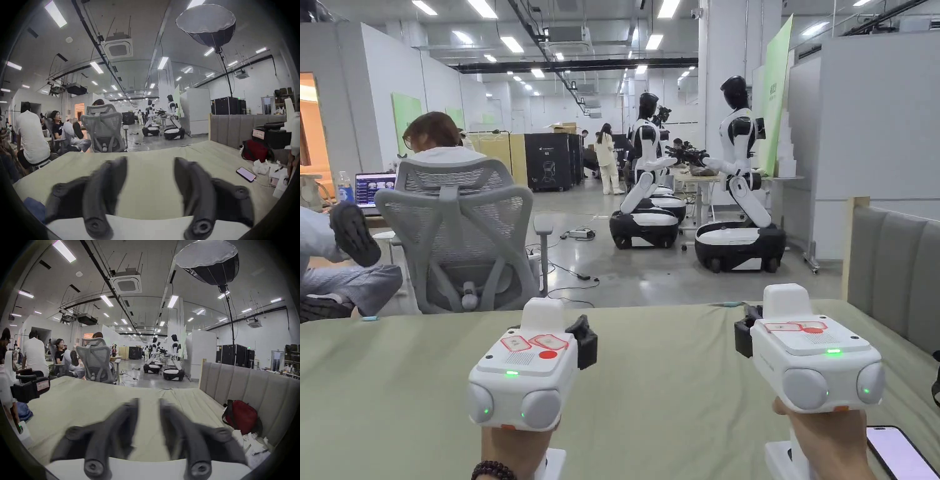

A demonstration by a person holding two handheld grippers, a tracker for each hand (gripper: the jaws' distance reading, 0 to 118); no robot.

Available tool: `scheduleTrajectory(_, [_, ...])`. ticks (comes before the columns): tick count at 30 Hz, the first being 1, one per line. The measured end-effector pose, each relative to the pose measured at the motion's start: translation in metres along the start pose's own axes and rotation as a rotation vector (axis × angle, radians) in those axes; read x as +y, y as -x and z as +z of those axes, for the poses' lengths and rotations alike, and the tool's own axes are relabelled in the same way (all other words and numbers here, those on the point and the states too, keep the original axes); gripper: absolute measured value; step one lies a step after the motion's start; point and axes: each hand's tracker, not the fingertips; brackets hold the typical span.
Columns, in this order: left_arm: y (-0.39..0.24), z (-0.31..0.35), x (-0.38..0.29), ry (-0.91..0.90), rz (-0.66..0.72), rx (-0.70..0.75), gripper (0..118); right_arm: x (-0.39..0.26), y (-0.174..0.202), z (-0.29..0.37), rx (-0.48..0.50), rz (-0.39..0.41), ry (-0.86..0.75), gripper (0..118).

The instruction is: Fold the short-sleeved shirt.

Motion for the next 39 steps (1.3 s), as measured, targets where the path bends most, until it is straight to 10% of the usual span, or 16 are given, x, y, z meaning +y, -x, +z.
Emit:
scheduleTrajectory(3, [0.001, -0.002, -0.002, -0.004, 0.005, 0.009, 118, -0.004, 0.000, -0.004, -0.004, 0.000, 0.011, 118])
scheduleTrajectory(39, [0.021, 0.006, -0.014, 0.007, 0.032, 0.087, 118, -0.017, 0.012, 0.006, 0.013, 0.008, -0.006, 118])
